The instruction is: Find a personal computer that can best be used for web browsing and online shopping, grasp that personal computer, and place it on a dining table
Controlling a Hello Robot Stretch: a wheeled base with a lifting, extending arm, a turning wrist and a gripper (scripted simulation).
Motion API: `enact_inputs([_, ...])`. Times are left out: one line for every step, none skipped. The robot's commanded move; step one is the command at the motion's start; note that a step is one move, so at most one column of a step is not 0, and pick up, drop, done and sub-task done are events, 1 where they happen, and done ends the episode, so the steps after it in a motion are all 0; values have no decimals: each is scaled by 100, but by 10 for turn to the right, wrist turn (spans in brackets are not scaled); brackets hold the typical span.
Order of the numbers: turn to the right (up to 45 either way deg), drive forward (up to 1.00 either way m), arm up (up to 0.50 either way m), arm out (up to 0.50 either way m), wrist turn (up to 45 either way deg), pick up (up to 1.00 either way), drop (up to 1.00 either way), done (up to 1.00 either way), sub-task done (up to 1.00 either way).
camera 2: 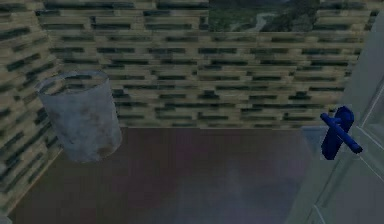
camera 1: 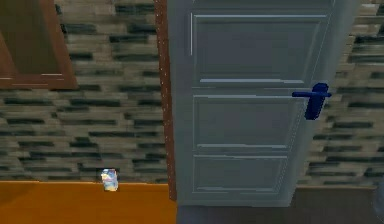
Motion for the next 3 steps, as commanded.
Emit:
enact_inputs([-450, 0, 0, 0, 0, 0, 0, 0, 0])
enact_inputs([-360, 0, 0, 0, 0, 0, 0, 0, 0])
enact_inputs([0, 30, 0, 0, 0, 0, 0, 0, 0])
